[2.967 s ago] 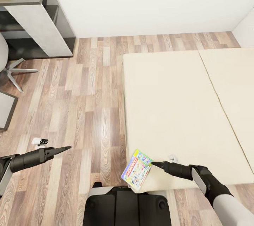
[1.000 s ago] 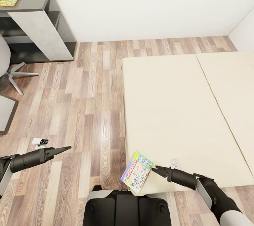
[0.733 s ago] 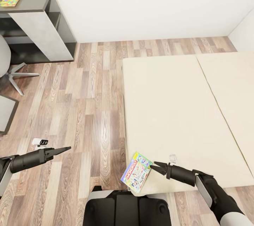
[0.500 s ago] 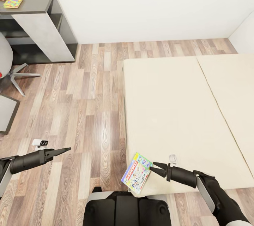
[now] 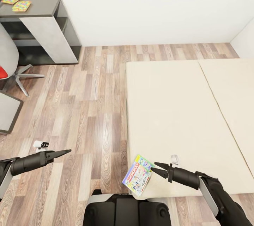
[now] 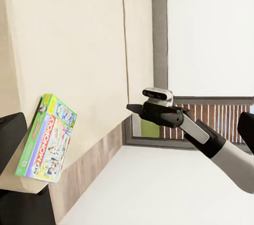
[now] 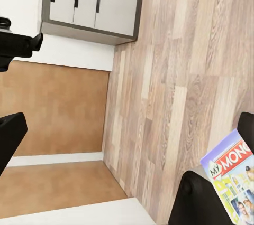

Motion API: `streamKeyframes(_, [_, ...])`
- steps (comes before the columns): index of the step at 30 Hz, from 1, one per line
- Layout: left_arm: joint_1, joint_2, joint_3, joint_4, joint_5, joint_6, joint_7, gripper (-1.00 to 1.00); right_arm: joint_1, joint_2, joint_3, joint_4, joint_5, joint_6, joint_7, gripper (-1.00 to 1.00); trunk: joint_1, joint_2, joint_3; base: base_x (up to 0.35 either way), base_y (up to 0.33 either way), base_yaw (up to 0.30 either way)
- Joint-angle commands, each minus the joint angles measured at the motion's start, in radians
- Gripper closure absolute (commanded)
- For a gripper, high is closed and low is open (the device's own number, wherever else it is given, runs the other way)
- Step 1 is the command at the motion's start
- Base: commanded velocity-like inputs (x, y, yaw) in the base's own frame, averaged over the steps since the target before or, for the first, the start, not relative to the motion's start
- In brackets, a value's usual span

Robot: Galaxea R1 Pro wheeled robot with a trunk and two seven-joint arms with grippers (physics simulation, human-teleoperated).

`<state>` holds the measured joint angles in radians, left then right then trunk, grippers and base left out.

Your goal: Put all the toys in the child's room - the three board games (two on the bed and one on the table), the two jigsaw puzzles on the table, and the tennis ball on the table - inside the toy box on the table in the child's room.

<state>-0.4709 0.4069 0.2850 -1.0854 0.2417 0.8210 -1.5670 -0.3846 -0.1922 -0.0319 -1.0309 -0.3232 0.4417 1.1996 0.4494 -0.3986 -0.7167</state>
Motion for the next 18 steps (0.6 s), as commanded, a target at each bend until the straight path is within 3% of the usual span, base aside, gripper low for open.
streamKeyframes(1, [0.000,0.000,0.000,0.000,-0.001,0.011,-0.004,-1.00,0.000,-0.001,-0.001,0.000,-0.005,0.009,-0.001,-1.00,0.001,-0.001,0.000,0.000,0.000,0.038])
streamKeyframes(18, [0.000,-0.003,-0.007,0.001,0.001,0.010,-0.004,-1.00,0.008,-0.007,-0.004,0.002,-0.005,0.008,-0.019,-1.00,0.001,-0.001,0.006,0.000,0.000,0.008])
